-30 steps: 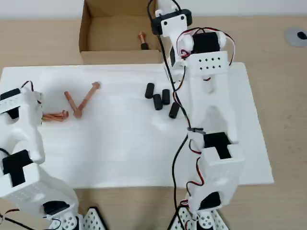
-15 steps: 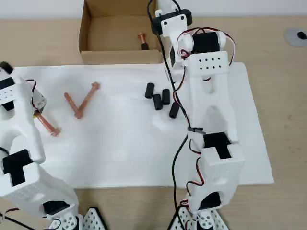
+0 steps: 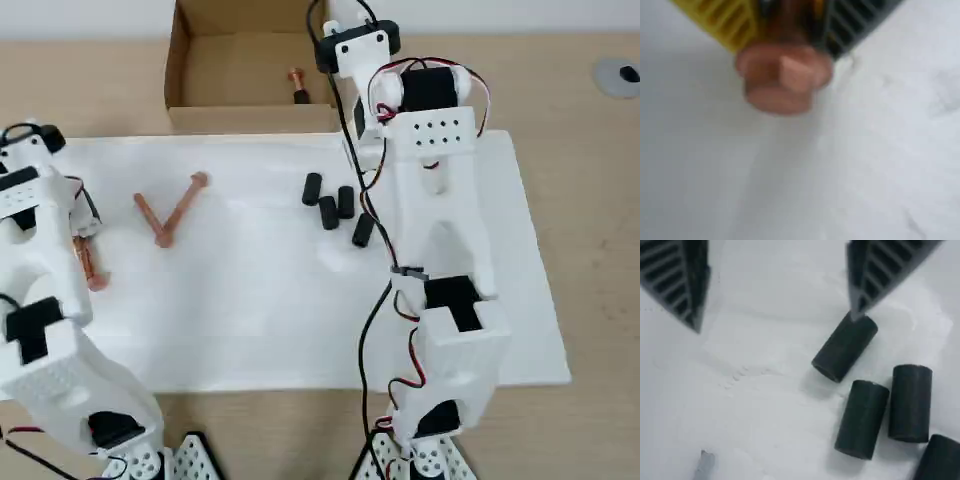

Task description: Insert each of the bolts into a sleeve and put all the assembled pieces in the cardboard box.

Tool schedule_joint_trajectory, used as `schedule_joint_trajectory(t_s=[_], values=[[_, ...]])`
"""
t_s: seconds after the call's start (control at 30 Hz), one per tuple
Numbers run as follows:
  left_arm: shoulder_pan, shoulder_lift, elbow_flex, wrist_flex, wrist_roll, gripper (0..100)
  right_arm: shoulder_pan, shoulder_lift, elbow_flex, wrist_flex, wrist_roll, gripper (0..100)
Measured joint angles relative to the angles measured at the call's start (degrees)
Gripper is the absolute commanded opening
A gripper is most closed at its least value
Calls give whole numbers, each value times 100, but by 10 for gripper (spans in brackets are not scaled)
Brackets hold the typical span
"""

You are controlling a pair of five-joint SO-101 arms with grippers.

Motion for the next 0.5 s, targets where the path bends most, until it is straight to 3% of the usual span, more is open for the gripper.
schedule_joint_trajectory(t_s=[0.17,0.5], values=[[-79,114,-105,18,-18,247,0,0,18,0,0,228],[-18,-44,-158,466,79,257,9,0,554,0,0,230]])
